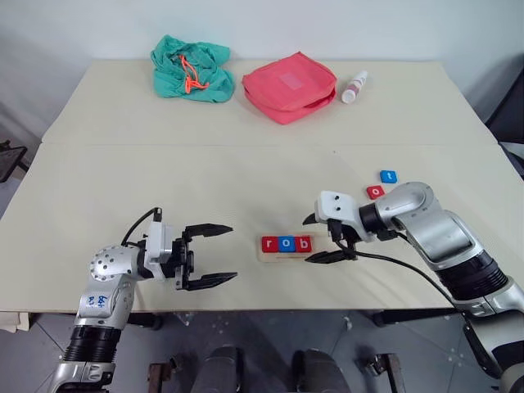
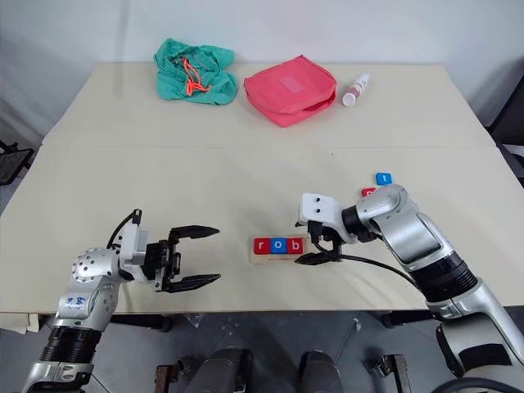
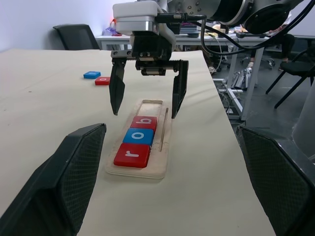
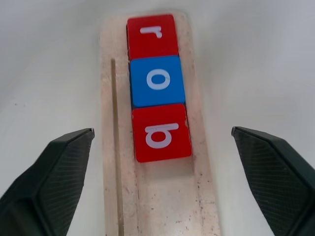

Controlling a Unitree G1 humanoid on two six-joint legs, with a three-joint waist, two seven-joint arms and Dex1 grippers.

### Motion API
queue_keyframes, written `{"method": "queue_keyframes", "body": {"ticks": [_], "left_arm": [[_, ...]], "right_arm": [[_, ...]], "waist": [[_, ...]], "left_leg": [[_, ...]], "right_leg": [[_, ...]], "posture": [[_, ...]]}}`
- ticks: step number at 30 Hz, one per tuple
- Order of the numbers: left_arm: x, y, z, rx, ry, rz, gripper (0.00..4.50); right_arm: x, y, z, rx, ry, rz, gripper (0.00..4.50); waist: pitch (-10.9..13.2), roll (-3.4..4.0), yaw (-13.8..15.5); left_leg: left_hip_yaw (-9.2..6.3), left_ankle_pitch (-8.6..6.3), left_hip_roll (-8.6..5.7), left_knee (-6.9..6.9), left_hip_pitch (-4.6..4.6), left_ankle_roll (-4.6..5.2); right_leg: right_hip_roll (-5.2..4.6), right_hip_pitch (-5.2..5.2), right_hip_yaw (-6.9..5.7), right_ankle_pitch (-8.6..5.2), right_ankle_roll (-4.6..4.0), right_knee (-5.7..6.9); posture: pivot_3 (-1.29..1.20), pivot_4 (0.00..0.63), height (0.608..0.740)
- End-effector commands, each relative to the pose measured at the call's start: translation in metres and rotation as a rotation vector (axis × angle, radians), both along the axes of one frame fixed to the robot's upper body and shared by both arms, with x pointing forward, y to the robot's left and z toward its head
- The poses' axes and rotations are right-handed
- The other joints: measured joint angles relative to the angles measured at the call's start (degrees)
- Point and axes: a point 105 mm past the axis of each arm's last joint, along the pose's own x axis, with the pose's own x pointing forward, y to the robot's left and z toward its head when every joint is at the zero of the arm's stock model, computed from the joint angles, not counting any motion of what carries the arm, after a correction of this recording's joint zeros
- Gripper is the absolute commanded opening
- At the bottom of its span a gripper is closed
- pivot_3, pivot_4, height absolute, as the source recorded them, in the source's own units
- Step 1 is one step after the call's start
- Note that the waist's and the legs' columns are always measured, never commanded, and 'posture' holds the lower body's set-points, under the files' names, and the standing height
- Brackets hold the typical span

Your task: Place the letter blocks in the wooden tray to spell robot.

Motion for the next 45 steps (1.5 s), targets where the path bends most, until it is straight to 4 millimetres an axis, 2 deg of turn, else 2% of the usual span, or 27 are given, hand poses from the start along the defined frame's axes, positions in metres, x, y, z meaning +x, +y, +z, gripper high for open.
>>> {"method": "queue_keyframes", "body": {"ticks": [1, 5, 8, 13, 18, 21, 26, 30, 33, 38, 45], "left_arm": [[0.000, -0.002, 0.007, -0.009, -0.044, -0.004, 4.50], [-0.001, -0.001, 0.005, -0.008, -0.037, -0.001, 4.50], [-0.001, 0.000, 0.003, -0.011, -0.030, 0.000, 4.50], [0.001, 0.000, 0.003, -0.008, -0.027, -0.001, 4.50], [0.005, -0.001, 0.003, -0.009, -0.027, -0.014, 4.50], [0.007, -0.002, 0.004, -0.009, -0.028, -0.023, 4.50], [0.010, 0.000, 0.004, -0.006, -0.026, -0.036, 4.50], [0.014, 0.006, 0.001, 0.004, -0.015, -0.038, 4.50], [0.018, 0.012, -0.001, 0.007, -0.014, -0.029, 4.50], [0.019, 0.017, -0.004, 0.028, -0.021, -0.038, 4.50], [0.020, 0.016, -0.001, 0.030, -0.038, -0.041, 4.50]], "right_arm": [[-0.006, -0.008, 0.020, 0.061, -0.032, -0.031, 4.49], [0.000, -0.031, 0.030, 0.158, -0.058, -0.160, 4.49], [0.021, -0.067, 0.035, 0.209, -0.153, -0.351, 4.49], [0.036, -0.117, 0.040, 0.294, -0.245, -0.633, 4.49], [0.031, -0.157, 0.029, 0.351, -0.312, -0.862, 4.49], [0.018, -0.171, 0.023, 0.393, -0.336, -0.960, 4.49], [-0.012, -0.176, 0.007, 0.437, -0.315, -1.042, 4.49], [-0.034, -0.168, 0.000, 0.496, -0.293, -1.052, 4.49], [-0.043, -0.161, 0.003, 0.550, -0.294, -1.041, 4.49], [-0.047, -0.157, 0.003, 0.581, -0.293, -1.047, 4.49], [-0.042, -0.154, 0.003, 0.589, -0.287, -1.047, 4.49]], "waist": [[0.0, 0.00, 0.2], [0.0, 0.00, 0.3], [0.0, -0.01, 0.2], [0.0, 0.00, 0.1], [0.0, -0.01, 0.4], [0.0, 0.00, 0.5], [0.0, 0.00, 0.8], [0.0, 0.01, 1.0], [0.0, 0.00, 1.1], [0.0, 0.00, 1.3], [0.0, 0.00, 1.4]], "left_leg": [[-0.02, 0.00, 0.00, 0.00, 0.00, 0.00], [-0.04, 0.00, -0.03, 0.01, -0.03, 0.00], [0.00, 0.00, -0.01, -0.01, -0.01, 0.00], [0.04, 0.00, -0.02, -0.04, -0.01, 0.00], [0.03, 0.00, -0.01, -0.04, -0.01, 0.00], [0.08, 0.00, -0.02, -0.06, -0.01, 0.00], [0.10, 0.00, 0.00, -0.07, 0.01, 0.00], [0.13, 0.00, 0.01, -0.08, 0.04, 0.00], [0.17, 0.00, -0.01, -0.07, 0.05, 0.00], [0.18, 0.00, -0.01, -0.07, 0.08, 0.00], [0.17, 0.00, -0.02, -0.05, 0.08, 0.00]], "right_leg": [[0.00, 0.00, 0.00, 0.00, 0.00, 0.01], [-0.03, 0.01, -0.01, 0.00, 0.00, 0.00], [-0.01, 0.01, 0.00, 0.00, 0.00, 0.00], [-0.02, 0.00, 0.00, 0.00, 0.00, 0.00], [-0.01, 0.00, -0.02, 0.00, 0.00, 0.02], [-0.03, 0.00, 0.01, 0.00, 0.00, 0.01], [0.00, 0.00, 0.03, 0.00, 0.00, 0.01], [0.02, 0.00, 0.06, 0.00, 0.00, 0.02], [0.01, 0.00, 0.10, 0.00, 0.00, 0.02], [0.02, 0.01, 0.12, 0.00, 0.00, 0.03], [0.01, 0.01, 0.12, 0.00, 0.00, 0.04]], "posture": [[0.00, 0.150, 0.740], [0.00, 0.150, 0.740], [0.00, 0.150, 0.740], [0.00, 0.150, 0.740], [0.00, 0.150, 0.740], [0.00, 0.150, 0.740], [0.00, 0.150, 0.740], [0.00, 0.150, 0.740], [0.00, 0.150, 0.740], [0.00, 0.150, 0.740], [0.00, 0.150, 0.740]]}}
